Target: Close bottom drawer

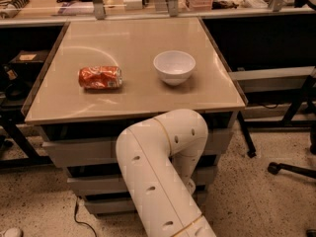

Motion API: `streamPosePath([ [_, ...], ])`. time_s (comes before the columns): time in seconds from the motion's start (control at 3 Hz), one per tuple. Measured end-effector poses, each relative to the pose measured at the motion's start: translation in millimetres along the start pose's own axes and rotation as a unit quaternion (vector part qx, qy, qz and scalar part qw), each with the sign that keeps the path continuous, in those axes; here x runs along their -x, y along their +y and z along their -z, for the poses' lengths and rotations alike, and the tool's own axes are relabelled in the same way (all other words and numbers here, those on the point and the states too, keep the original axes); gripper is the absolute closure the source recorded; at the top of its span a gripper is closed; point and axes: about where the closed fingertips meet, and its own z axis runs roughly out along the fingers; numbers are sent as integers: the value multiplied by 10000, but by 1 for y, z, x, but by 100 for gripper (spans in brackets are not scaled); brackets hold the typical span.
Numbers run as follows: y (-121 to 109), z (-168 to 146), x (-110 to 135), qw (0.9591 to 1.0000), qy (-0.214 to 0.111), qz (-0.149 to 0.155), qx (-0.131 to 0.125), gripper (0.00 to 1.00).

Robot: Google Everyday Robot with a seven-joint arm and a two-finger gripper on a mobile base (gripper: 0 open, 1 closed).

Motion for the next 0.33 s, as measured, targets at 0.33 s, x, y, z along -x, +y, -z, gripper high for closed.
streamPosePath([
  [0.33,0,0,0,10000,0,0,0,0],
])
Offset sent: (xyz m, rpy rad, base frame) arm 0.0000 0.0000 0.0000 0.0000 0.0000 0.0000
